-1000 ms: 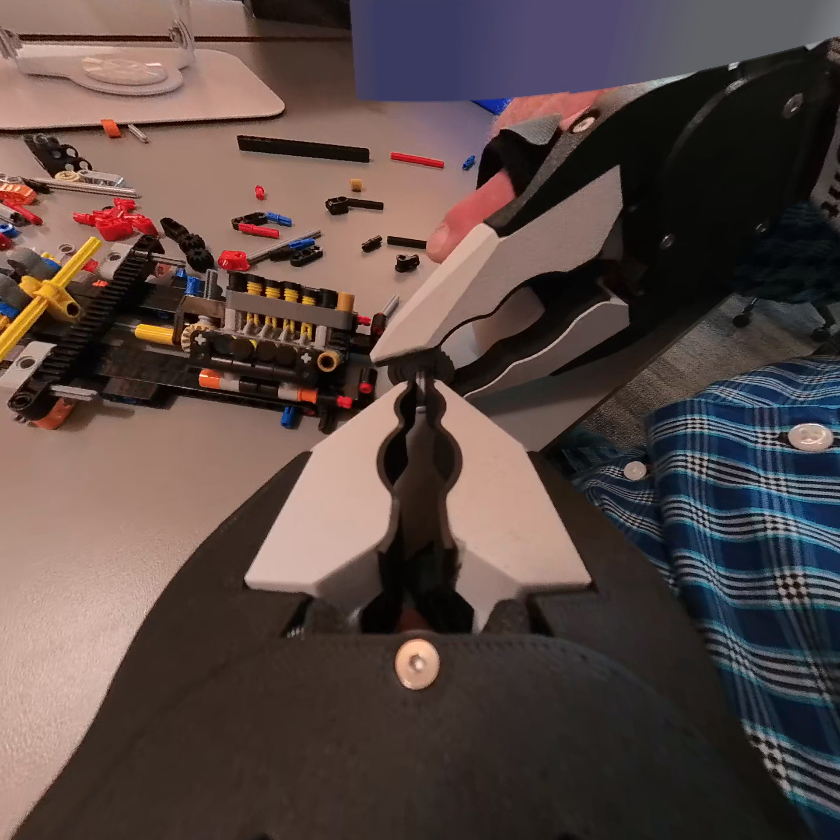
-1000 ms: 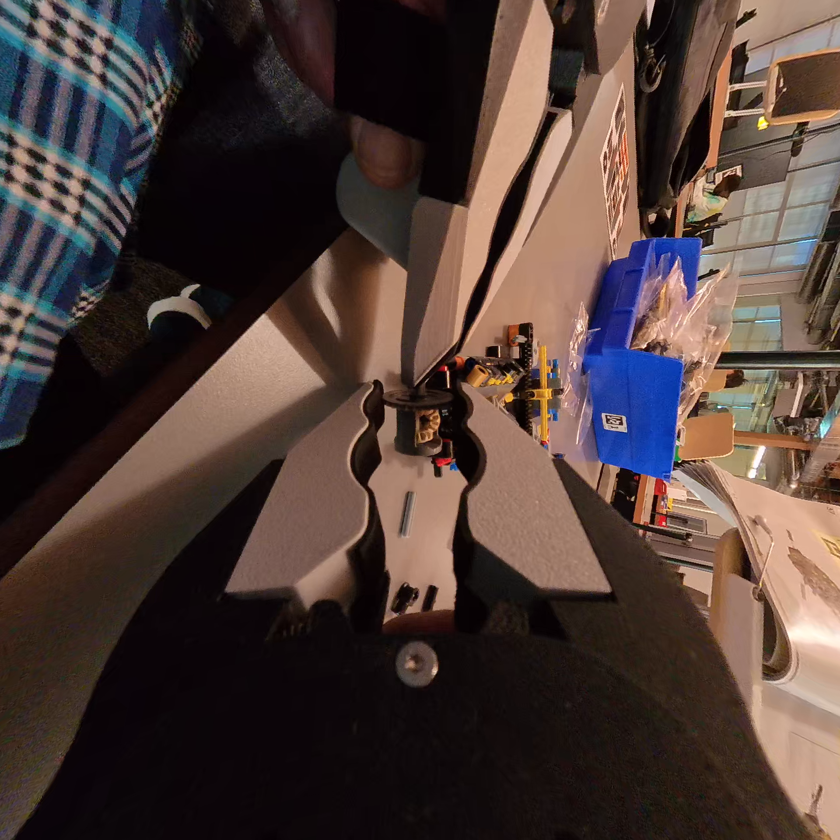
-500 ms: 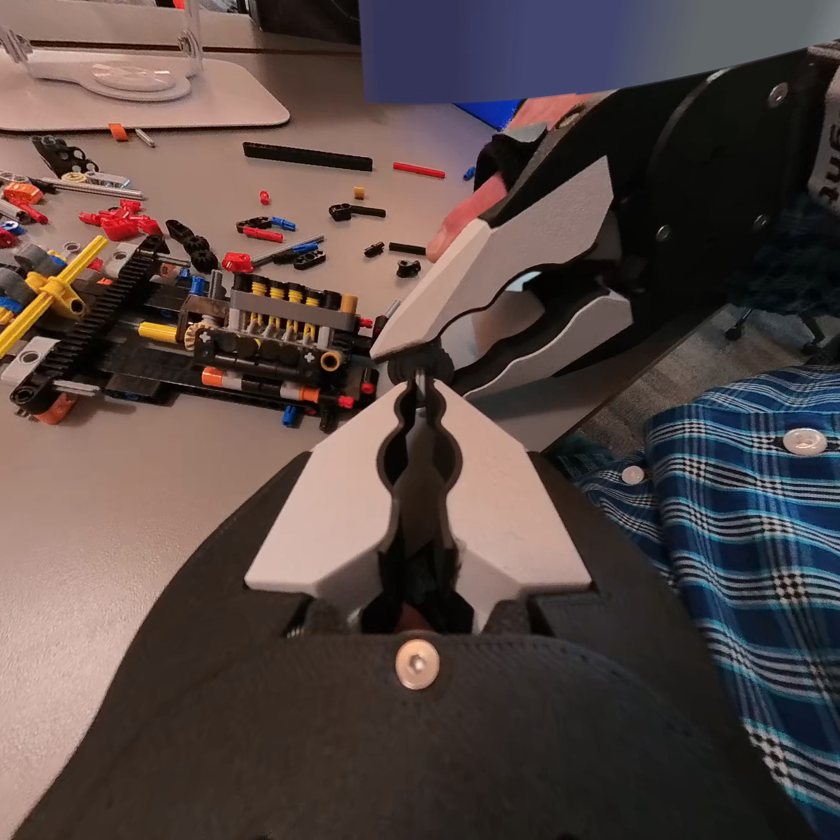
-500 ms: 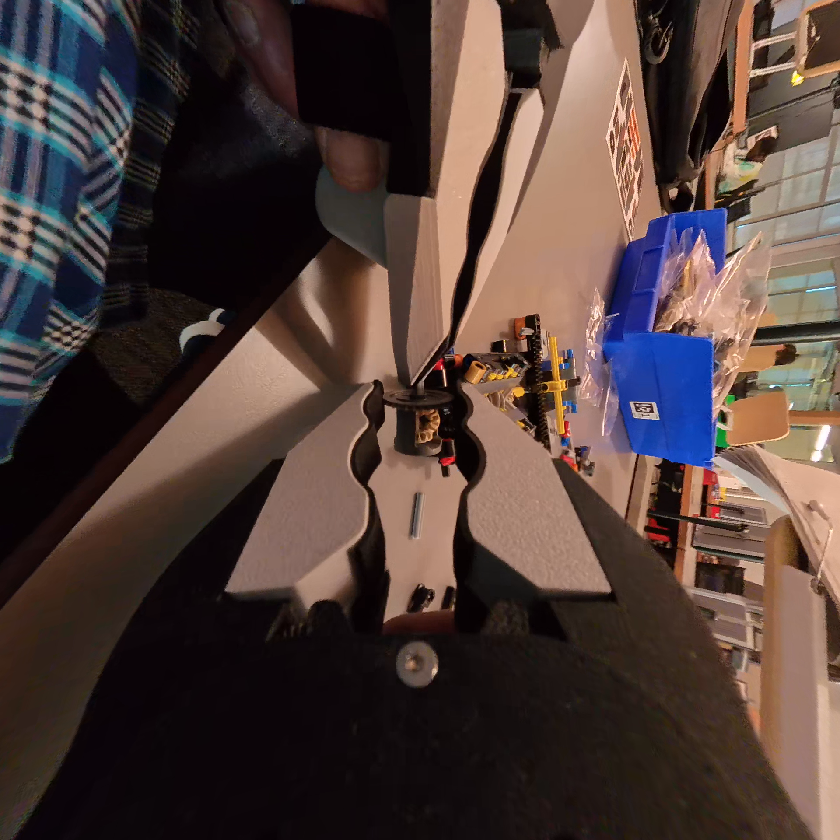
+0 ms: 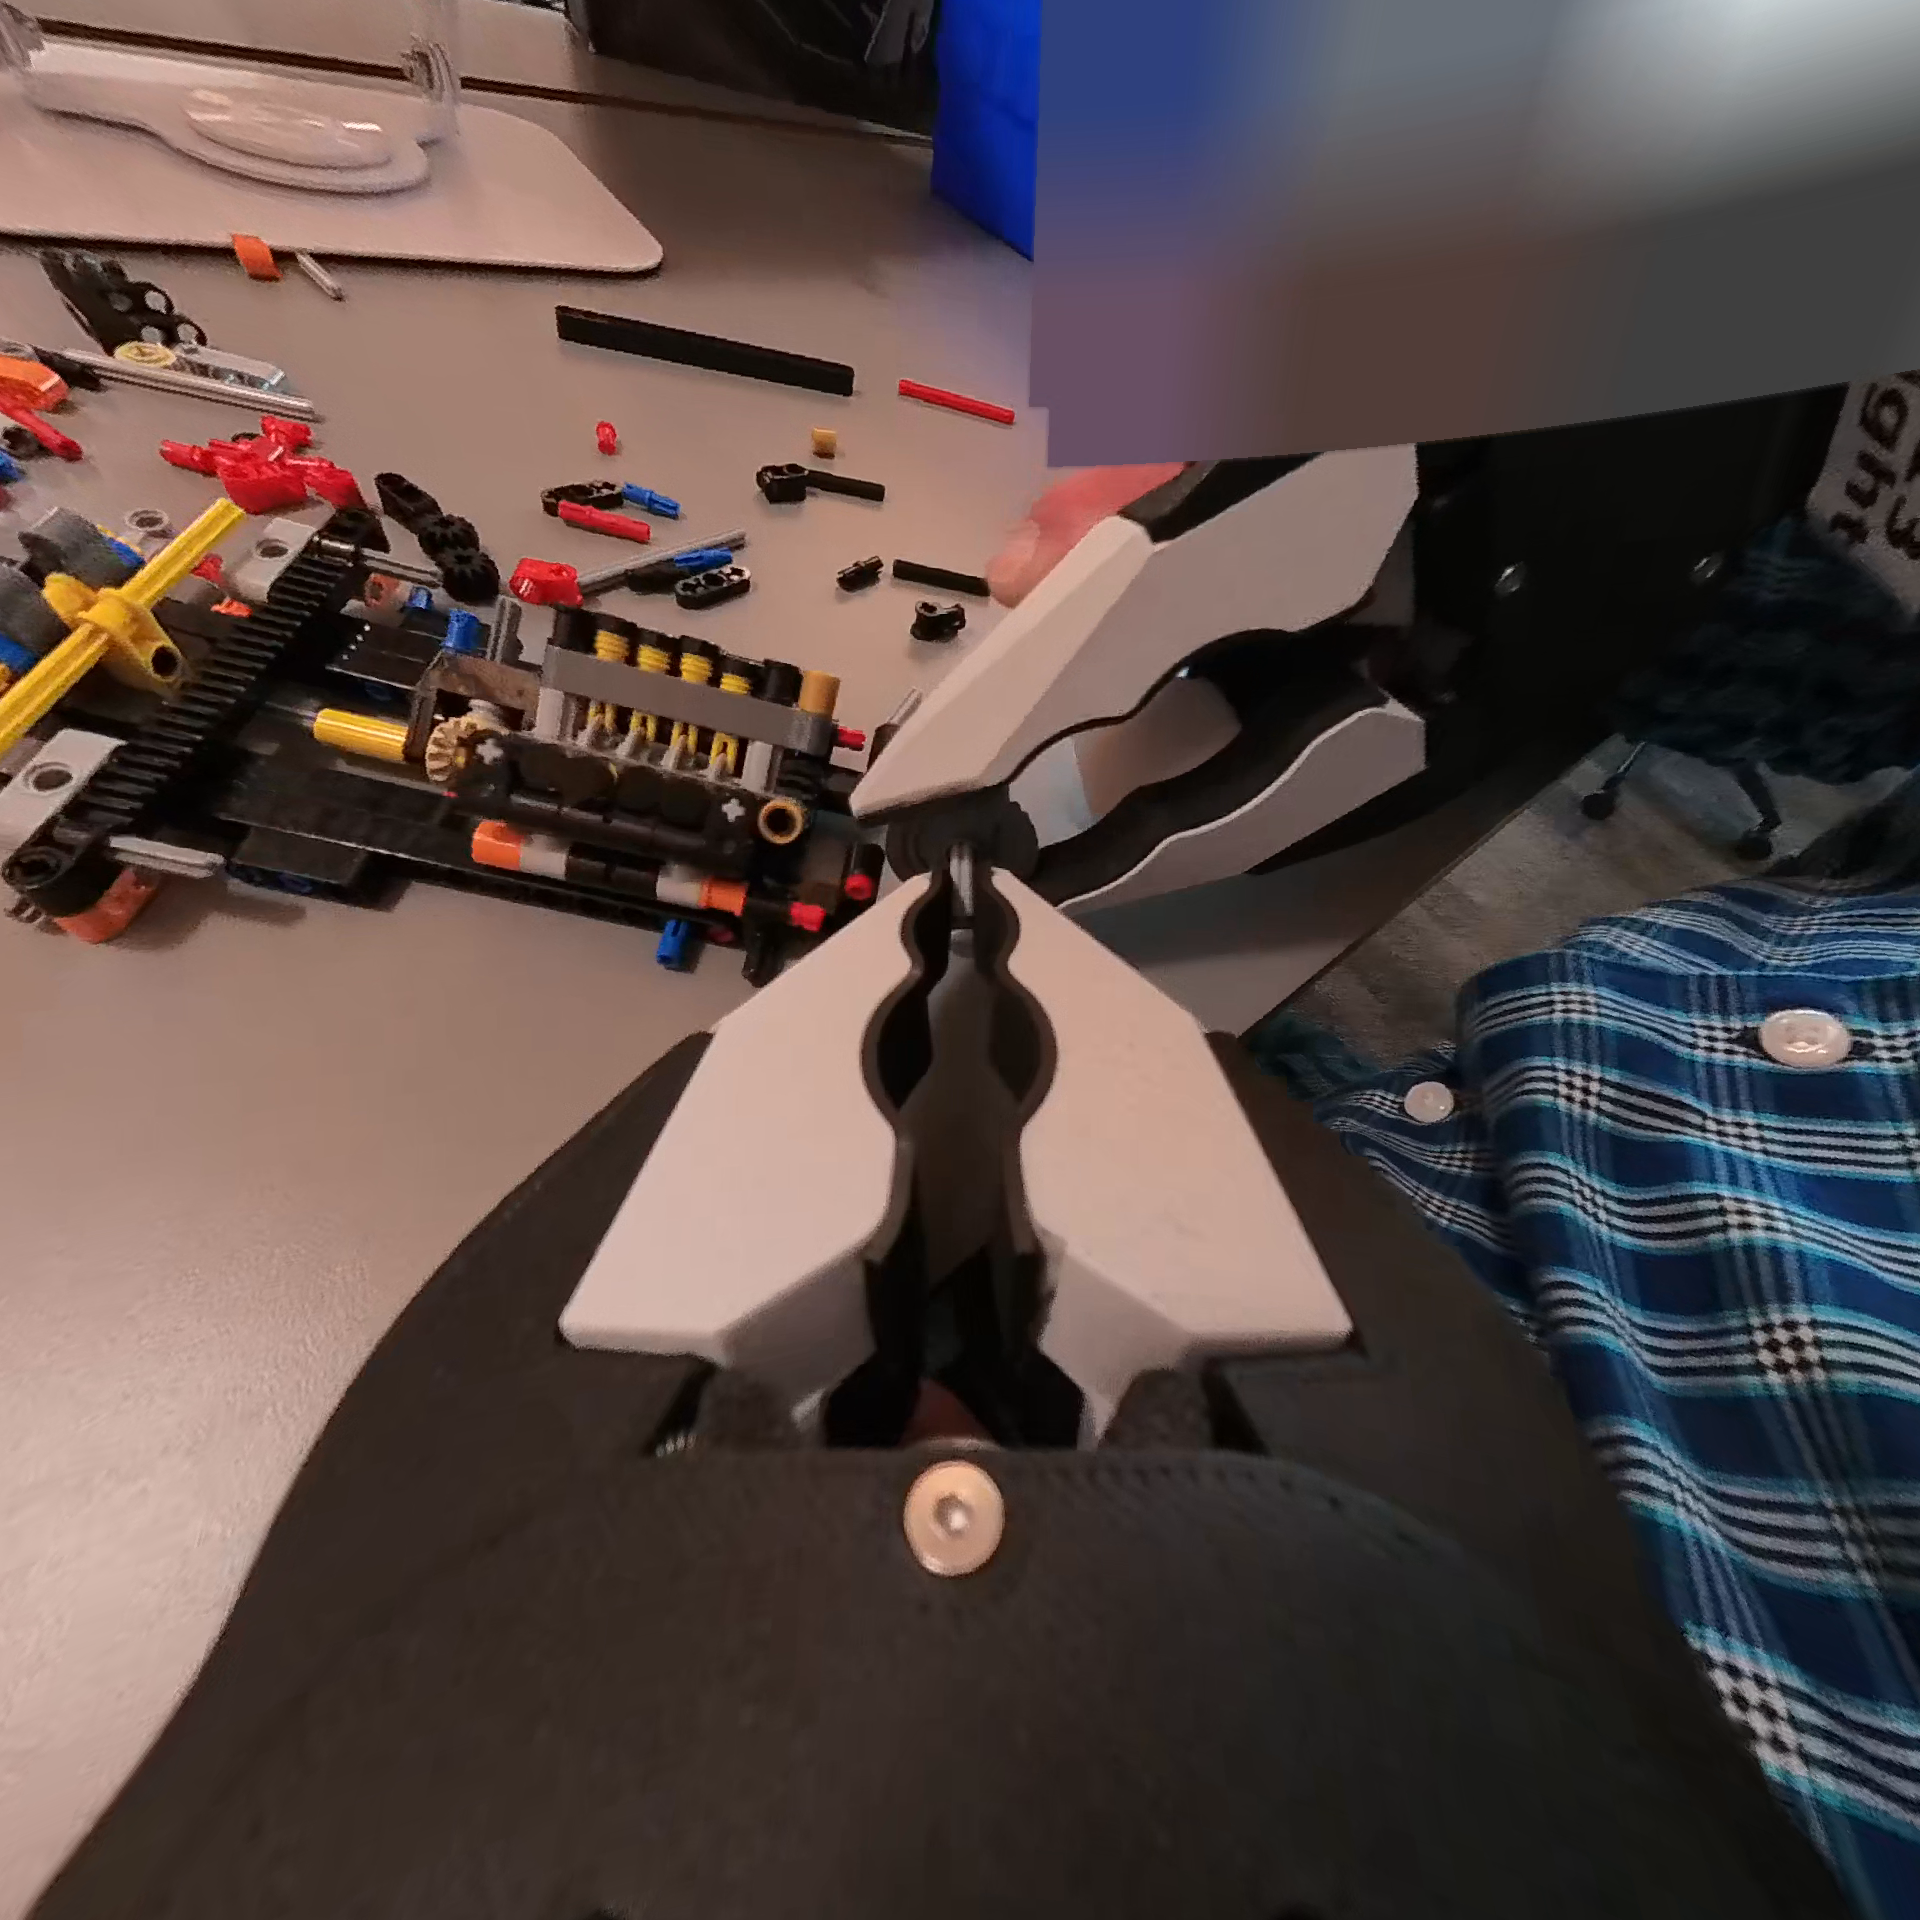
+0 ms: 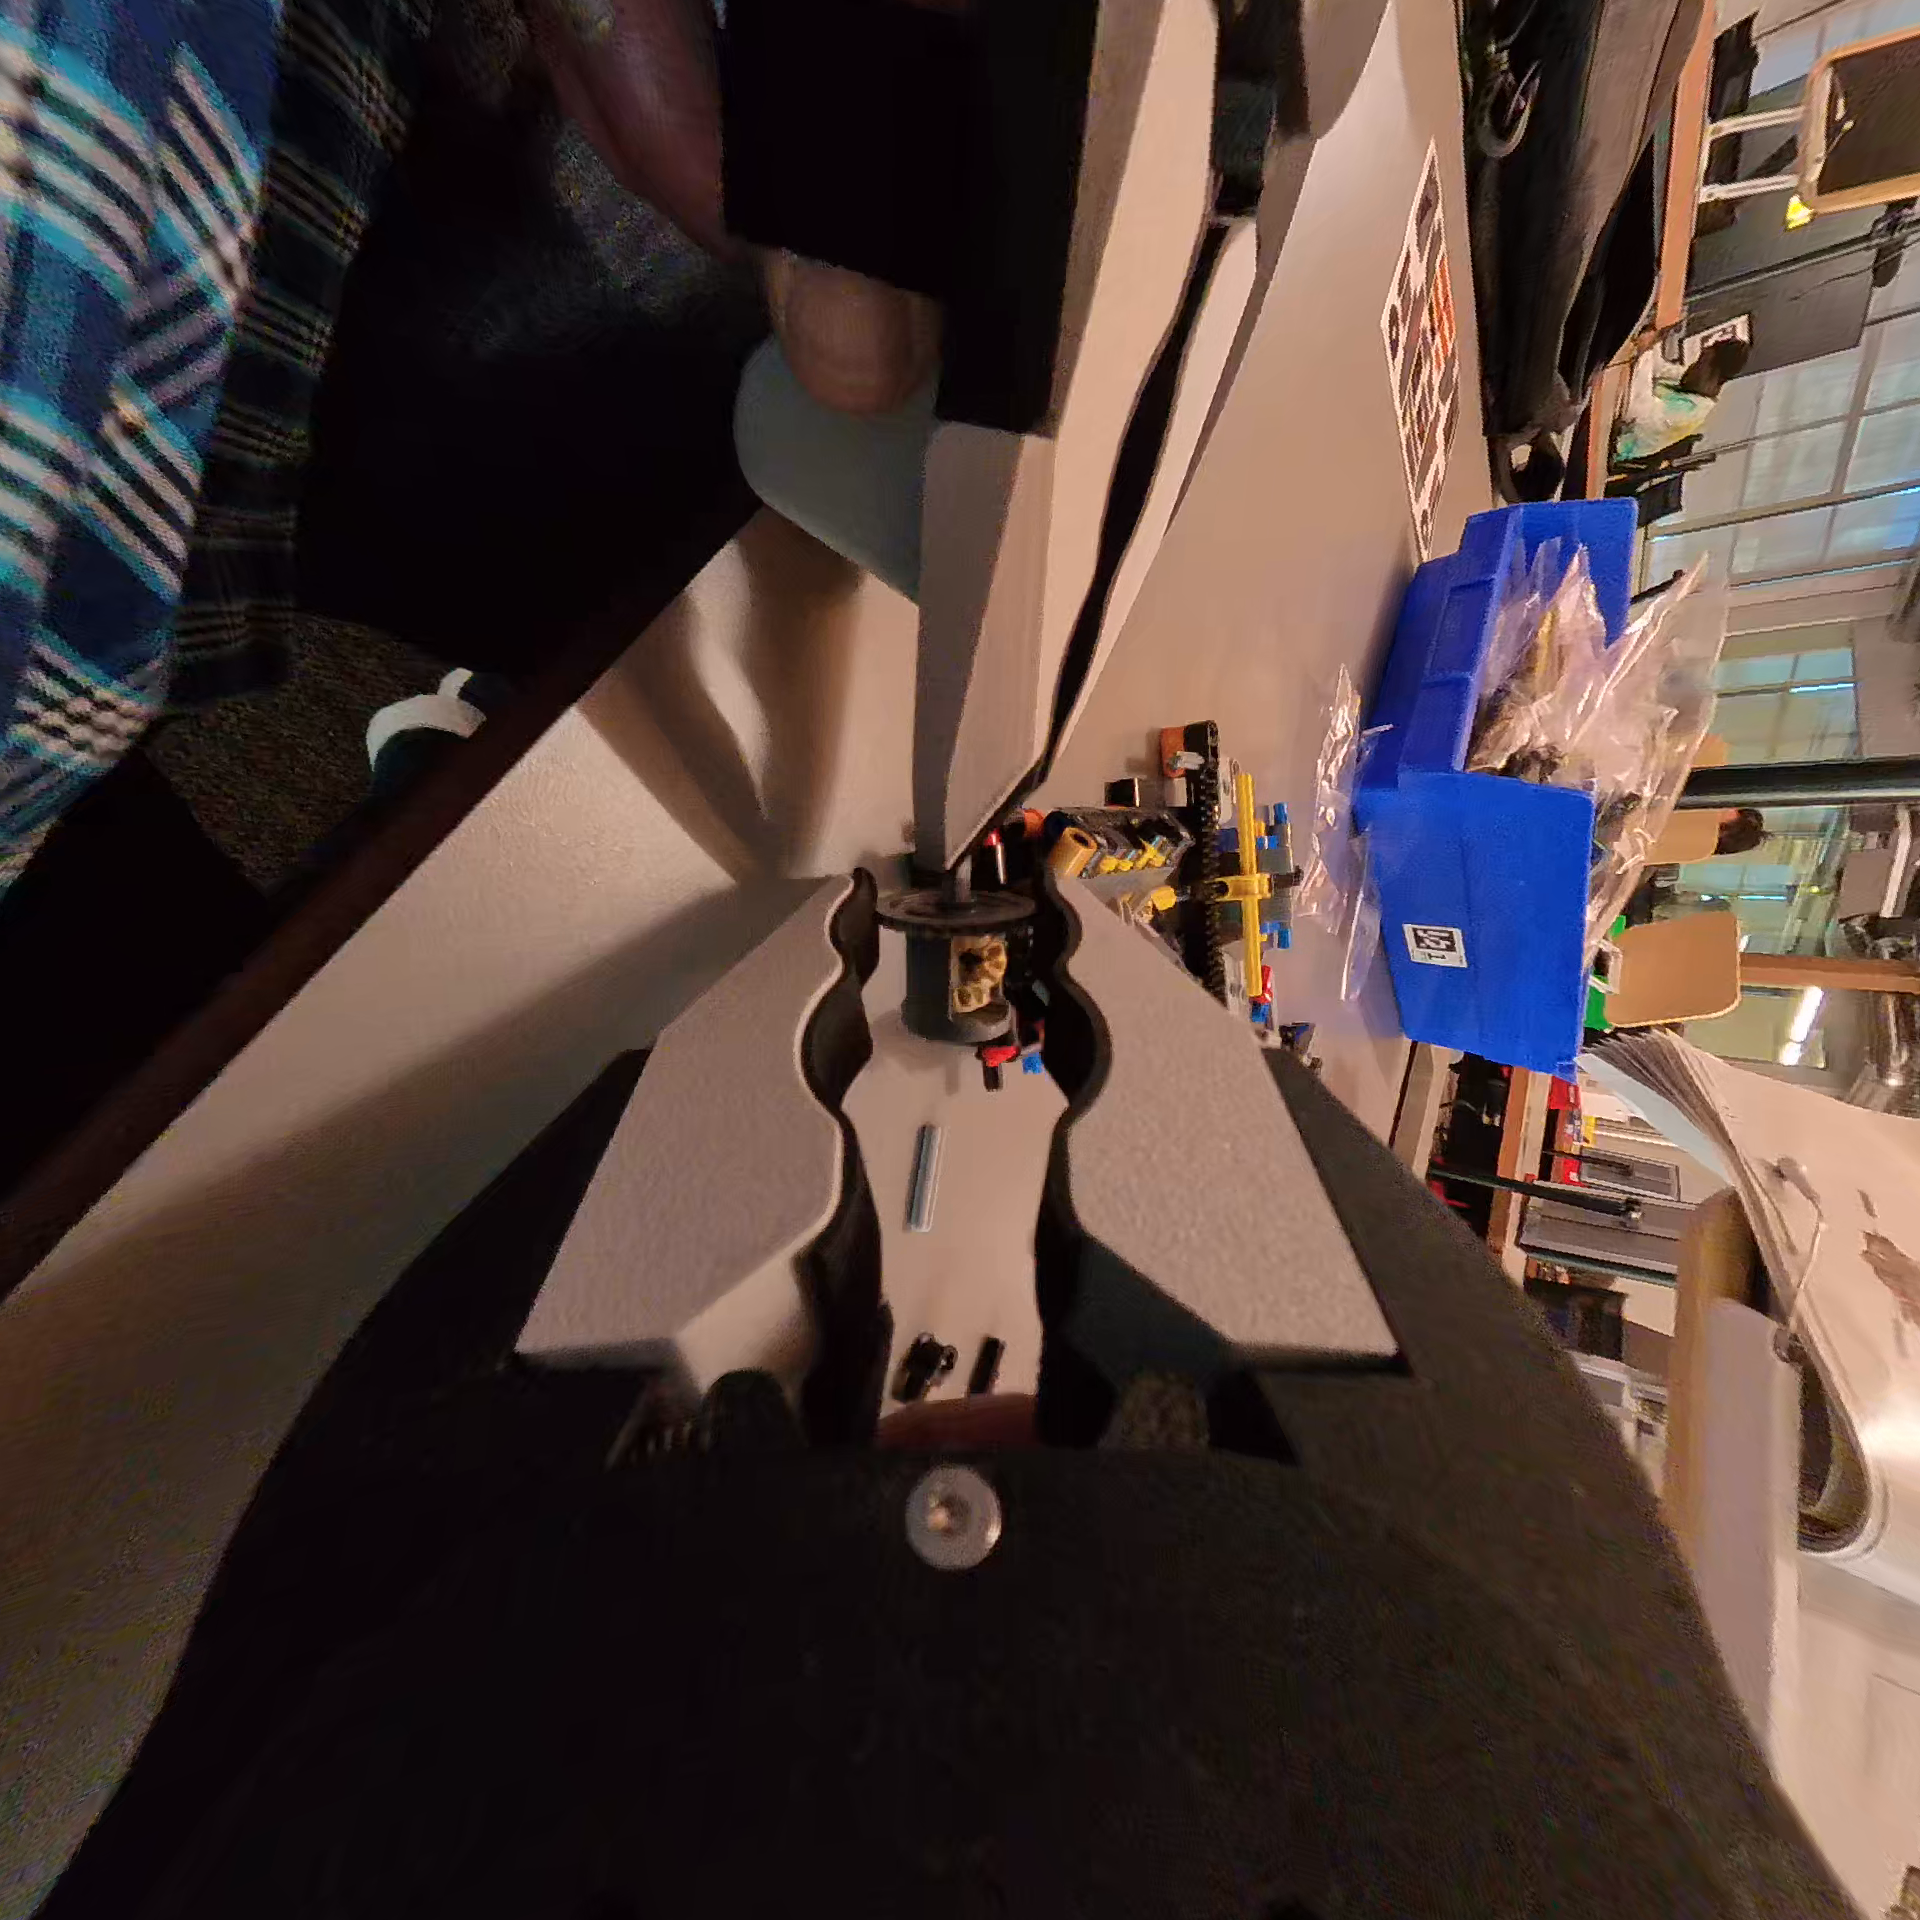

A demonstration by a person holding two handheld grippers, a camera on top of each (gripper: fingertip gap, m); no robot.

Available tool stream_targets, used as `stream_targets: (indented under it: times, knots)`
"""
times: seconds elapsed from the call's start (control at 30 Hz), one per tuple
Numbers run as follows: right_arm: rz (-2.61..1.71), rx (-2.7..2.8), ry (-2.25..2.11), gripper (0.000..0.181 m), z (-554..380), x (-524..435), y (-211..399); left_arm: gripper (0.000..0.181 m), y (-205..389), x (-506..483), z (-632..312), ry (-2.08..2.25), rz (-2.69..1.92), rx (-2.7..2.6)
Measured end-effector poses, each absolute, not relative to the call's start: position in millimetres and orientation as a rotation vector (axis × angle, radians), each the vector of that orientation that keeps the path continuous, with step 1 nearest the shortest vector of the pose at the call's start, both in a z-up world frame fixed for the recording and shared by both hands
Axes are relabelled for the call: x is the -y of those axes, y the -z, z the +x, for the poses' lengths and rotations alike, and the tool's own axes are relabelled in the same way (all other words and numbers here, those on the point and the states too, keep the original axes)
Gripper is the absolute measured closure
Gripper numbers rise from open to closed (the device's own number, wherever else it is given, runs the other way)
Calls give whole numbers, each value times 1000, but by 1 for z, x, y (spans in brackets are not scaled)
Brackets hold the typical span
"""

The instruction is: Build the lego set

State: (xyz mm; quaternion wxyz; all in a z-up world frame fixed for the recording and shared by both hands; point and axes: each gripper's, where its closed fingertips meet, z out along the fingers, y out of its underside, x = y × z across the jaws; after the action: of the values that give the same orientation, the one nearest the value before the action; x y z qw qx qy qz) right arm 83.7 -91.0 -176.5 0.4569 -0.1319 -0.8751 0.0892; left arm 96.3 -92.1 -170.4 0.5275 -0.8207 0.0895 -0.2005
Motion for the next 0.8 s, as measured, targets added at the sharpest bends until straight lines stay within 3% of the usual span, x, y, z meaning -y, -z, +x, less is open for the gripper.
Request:
stream_targets:
  times: [0.8]
  knots:
    - [-302, 2146, -118, 153, 78, 83, 177, 179, 163, 104, 82, 425, -1942, -209]
